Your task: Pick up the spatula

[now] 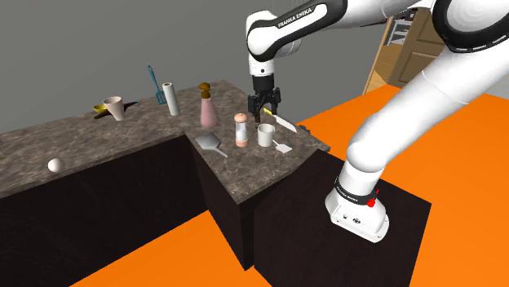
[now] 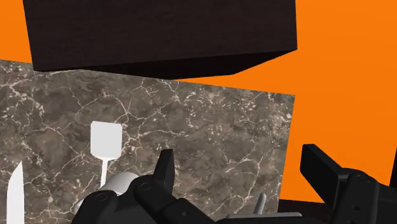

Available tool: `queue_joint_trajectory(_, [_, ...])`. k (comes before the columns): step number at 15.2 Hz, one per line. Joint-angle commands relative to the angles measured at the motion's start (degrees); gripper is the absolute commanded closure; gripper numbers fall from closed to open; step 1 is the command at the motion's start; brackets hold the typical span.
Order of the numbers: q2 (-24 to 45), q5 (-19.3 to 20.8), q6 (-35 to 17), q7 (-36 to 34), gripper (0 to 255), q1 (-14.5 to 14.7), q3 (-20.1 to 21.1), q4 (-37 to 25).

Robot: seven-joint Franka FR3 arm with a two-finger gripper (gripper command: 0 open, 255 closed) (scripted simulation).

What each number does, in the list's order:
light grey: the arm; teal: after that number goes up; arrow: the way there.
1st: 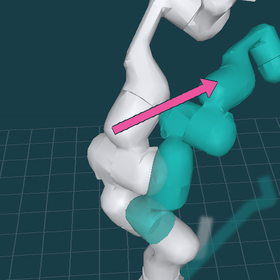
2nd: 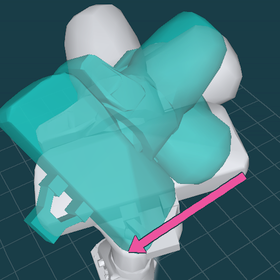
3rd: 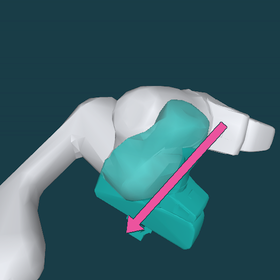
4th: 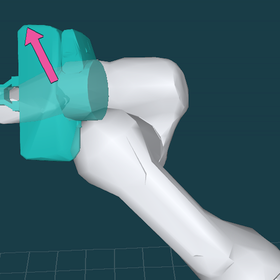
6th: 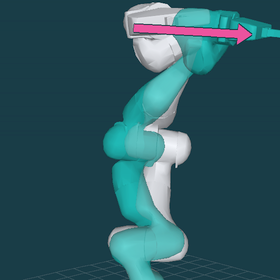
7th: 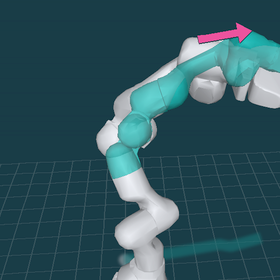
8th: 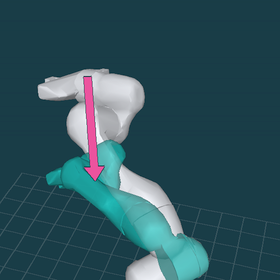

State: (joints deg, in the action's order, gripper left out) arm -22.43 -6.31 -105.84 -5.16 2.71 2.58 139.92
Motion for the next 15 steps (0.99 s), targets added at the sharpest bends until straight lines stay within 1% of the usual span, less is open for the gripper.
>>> queue_joint_trajectory(1, [4.6, -0.2, -3.6, -1.3, 0, 0.2, 0.8, -1.5])
queue_joint_trajectory(8, [20.0, 0.4, -13.2, -5.7, 0, 0.7, 2.5, -8.5])
queue_joint_trajectory(15, [35.6, 2.3, -19.2, -10.2, 0, 1.6, 2.8, -19.2])
